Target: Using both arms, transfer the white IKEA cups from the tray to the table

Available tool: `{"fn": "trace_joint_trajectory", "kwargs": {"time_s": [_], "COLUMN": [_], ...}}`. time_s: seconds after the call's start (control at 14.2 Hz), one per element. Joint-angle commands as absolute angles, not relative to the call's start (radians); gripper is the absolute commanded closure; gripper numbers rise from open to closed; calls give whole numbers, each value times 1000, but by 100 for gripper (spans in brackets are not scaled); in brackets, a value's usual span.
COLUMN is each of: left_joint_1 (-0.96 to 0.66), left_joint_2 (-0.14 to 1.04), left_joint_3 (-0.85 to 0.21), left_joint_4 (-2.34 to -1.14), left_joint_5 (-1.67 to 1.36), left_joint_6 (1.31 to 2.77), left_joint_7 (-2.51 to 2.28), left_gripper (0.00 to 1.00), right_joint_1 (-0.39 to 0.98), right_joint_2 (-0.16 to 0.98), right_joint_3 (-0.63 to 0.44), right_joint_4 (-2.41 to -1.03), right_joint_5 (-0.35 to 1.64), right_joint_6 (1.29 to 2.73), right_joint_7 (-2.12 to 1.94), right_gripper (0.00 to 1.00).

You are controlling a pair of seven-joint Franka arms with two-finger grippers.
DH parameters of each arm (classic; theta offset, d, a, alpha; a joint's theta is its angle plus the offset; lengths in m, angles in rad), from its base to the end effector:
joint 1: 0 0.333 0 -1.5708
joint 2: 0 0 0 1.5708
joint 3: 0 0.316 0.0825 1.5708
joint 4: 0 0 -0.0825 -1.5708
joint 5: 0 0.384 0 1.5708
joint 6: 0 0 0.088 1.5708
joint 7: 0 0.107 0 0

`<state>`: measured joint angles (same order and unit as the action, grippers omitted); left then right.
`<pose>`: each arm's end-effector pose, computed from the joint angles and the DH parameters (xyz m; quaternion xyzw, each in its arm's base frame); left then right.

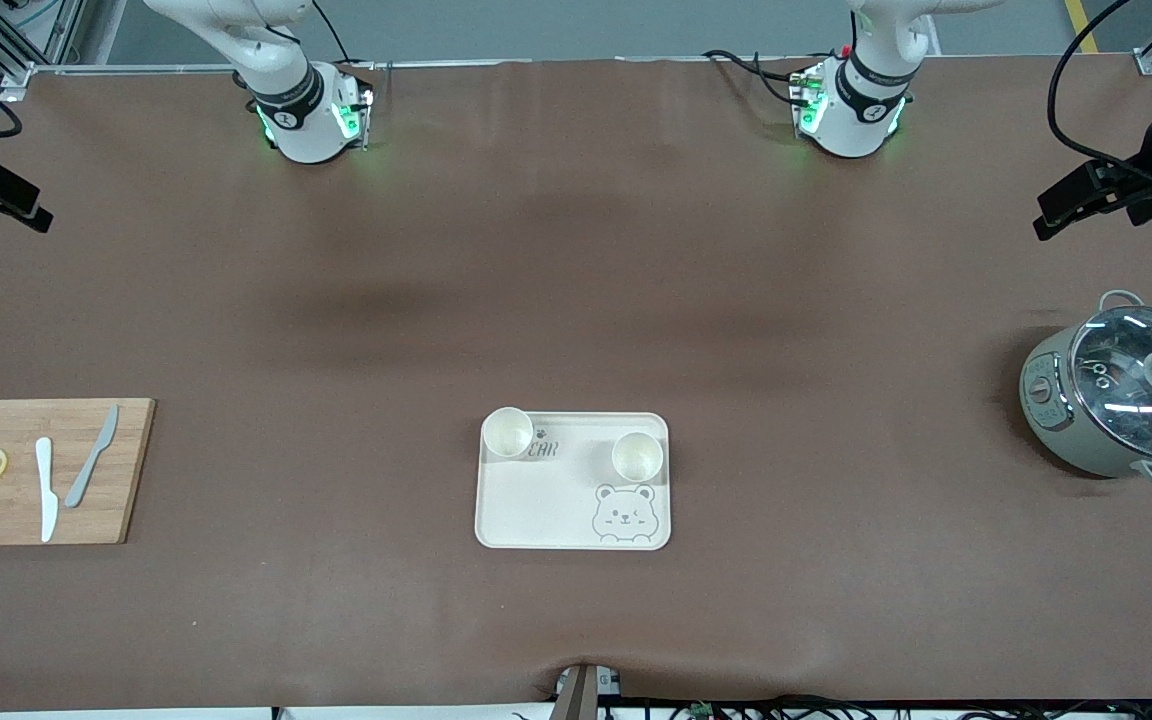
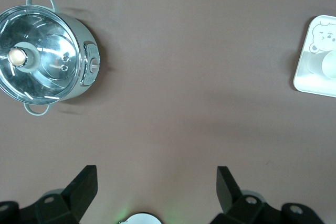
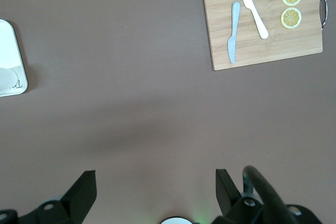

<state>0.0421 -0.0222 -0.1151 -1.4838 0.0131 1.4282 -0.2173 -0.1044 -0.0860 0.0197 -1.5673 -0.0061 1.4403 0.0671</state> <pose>0.5312 -0.0381 0.6647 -0.9972 -0.0729 0.0155 0.0101 0.5118 -0.0437 0.6609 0.9969 -0.0762 -0.0205 0.0037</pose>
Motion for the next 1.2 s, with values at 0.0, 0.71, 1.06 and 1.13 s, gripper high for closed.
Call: {"fn": "trace_joint_trajectory", "kwargs": {"time_s": [0.0, 0.71, 1.06, 1.13], "left_joint_1": [48, 34, 28, 25], "left_joint_2": [-26, -3, 54, 70], "left_joint_3": [-129, -152, -221, -251], "left_joint_4": [-1477, -1483, -1509, -1520], "left_joint_5": [38, 46, 43, 43], "left_joint_6": [1414, 1408, 1498, 1532], "left_joint_7": [-216, -232, -339, -398], "left_gripper": [0, 0, 0, 0], "right_joint_1": [-110, -112, -112, -112], "right_joint_2": [-92, -91, -91, -91], "right_joint_3": [21, 21, 21, 21], "right_joint_4": [-1563, -1563, -1563, -1563], "right_joint_5": [-8, -8, -8, -8], "right_joint_6": [1436, 1437, 1437, 1437], "right_joint_7": [61, 61, 61, 61], "right_gripper": [0, 0, 0, 0]}}
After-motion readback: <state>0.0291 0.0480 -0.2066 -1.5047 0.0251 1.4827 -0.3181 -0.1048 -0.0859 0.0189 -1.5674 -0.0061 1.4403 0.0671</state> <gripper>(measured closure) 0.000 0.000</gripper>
